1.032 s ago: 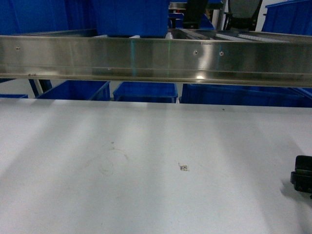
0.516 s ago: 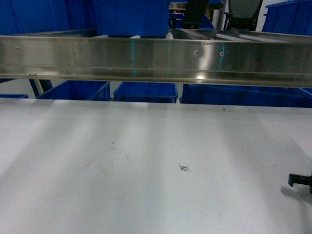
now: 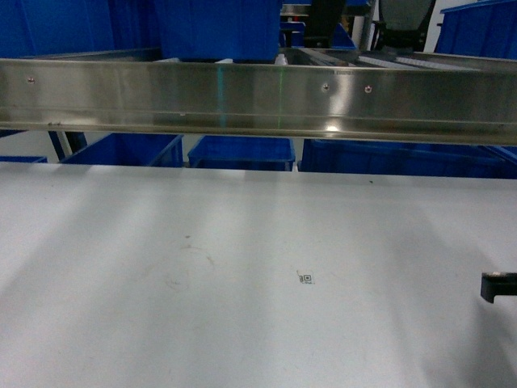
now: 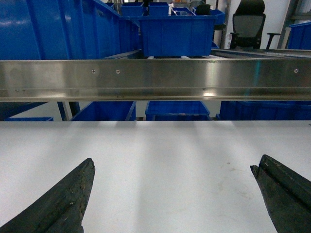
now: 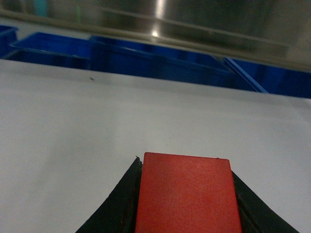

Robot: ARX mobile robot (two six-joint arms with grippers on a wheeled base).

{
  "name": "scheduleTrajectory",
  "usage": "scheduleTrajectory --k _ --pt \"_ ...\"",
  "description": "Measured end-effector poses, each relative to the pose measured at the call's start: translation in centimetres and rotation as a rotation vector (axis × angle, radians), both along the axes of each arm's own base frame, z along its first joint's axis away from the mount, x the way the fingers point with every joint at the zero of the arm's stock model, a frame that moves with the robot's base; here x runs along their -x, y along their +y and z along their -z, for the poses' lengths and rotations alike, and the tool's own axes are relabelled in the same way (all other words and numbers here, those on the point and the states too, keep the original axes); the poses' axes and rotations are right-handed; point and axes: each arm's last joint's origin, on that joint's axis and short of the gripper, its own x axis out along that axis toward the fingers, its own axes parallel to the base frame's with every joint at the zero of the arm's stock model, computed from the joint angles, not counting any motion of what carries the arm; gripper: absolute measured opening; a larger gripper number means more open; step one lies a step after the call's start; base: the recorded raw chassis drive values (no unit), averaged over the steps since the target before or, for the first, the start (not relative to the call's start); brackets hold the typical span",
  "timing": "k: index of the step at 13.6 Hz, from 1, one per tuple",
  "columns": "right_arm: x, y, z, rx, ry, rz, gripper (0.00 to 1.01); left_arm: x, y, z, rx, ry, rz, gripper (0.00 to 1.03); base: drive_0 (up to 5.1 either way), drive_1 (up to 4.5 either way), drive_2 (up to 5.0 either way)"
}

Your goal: Place magnetic block on left shelf second layer

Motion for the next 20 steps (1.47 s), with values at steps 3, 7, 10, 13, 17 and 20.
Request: scheduleTrajectory --k 3,7,10,13,17,20 --pt "5.4 1.8 -4.5 0.025 -0.010 -0.157 0.34 0.0 0.0 0.0 0.000 0.000 0.000 0.98 0.0 0.00 0.0" --pt "10.6 0.8 -9.8 0.019 -0.175 -0.172 0.34 0.0 0.0 0.0 0.000 0.000 0.000 0.98 0.0 0.00 0.0" --pt "10.6 -0.4 -9.6 -0.036 -0.197 -0.120 0.34 0.0 0.0 0.0 0.000 0.000 0.000 0.98 0.0 0.00 0.0" --pt "10.4 -0.6 -9.5 -0.079 -0.226 -0.098 0.34 0.0 0.0 0.0 0.000 0.000 0.000 0.98 0.0 0.00 0.0" --pt "9.4 -3.9 -9.3 -0.074 -0.246 -0.005 0.34 0.0 0.0 0.0 0.000 0.000 0.000 0.98 0.0 0.00 0.0" --pt "9.2 -3.7 -9.0 -0.082 -0.218 -0.023 0.34 0.0 0.0 0.0 0.000 0.000 0.000 0.98 0.0 0.00 0.0"
